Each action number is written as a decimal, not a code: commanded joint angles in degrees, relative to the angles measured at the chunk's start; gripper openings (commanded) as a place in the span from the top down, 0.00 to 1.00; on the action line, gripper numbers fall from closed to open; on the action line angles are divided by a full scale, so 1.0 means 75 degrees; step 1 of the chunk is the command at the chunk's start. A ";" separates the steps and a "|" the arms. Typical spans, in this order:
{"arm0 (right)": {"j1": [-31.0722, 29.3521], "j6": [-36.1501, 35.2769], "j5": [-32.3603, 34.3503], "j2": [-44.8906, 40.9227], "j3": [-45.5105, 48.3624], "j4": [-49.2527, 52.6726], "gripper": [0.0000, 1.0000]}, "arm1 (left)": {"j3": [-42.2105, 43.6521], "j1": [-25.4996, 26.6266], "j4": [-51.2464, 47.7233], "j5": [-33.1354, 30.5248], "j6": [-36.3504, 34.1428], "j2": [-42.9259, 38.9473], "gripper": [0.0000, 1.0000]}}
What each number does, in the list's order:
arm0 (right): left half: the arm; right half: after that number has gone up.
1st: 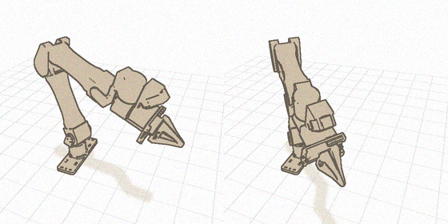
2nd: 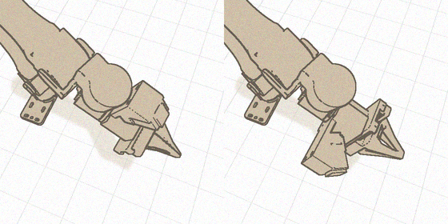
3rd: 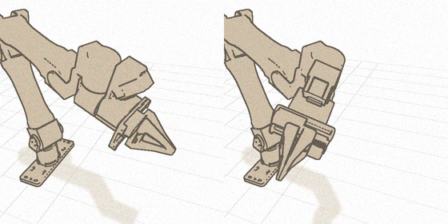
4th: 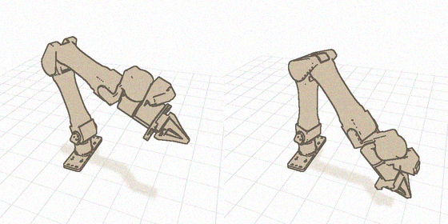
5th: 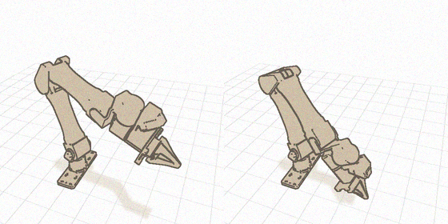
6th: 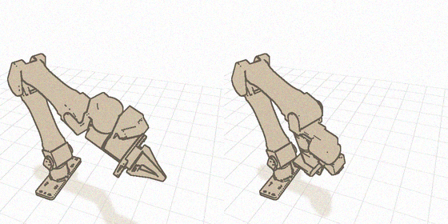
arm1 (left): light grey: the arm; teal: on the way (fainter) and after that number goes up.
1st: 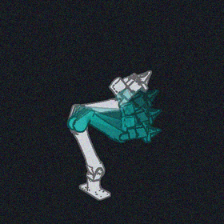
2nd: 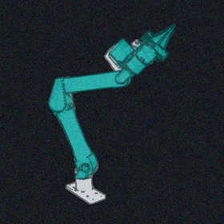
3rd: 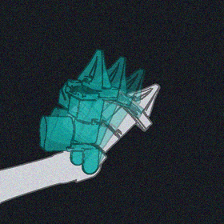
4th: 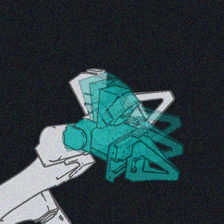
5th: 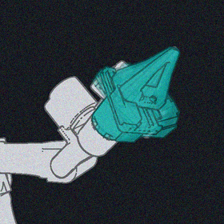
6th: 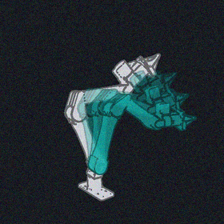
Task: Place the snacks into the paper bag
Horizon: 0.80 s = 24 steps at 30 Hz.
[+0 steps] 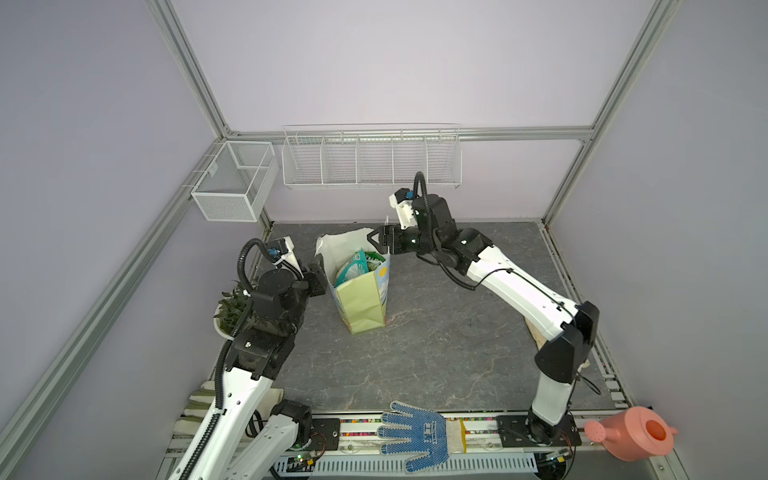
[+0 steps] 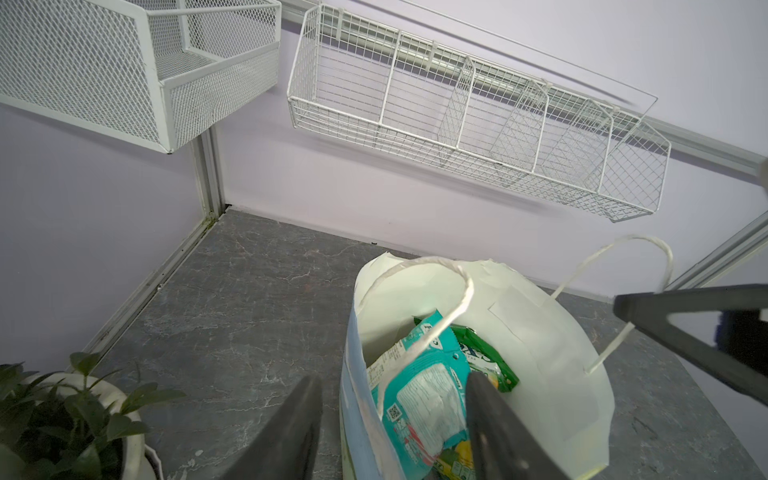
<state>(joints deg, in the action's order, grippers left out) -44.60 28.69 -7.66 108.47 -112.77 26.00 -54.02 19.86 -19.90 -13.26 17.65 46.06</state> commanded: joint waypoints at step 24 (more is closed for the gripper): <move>0.0584 -0.0620 0.1015 -0.1924 0.1605 -0.0006 0.93 | -0.0596 -0.0155 0.0649 0.1603 0.0404 0.1023 0.71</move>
<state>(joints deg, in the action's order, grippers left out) -42.33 25.23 -3.38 99.83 -102.83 30.17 -55.96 19.00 -16.40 -4.95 19.05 53.54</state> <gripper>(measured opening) 0.070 0.289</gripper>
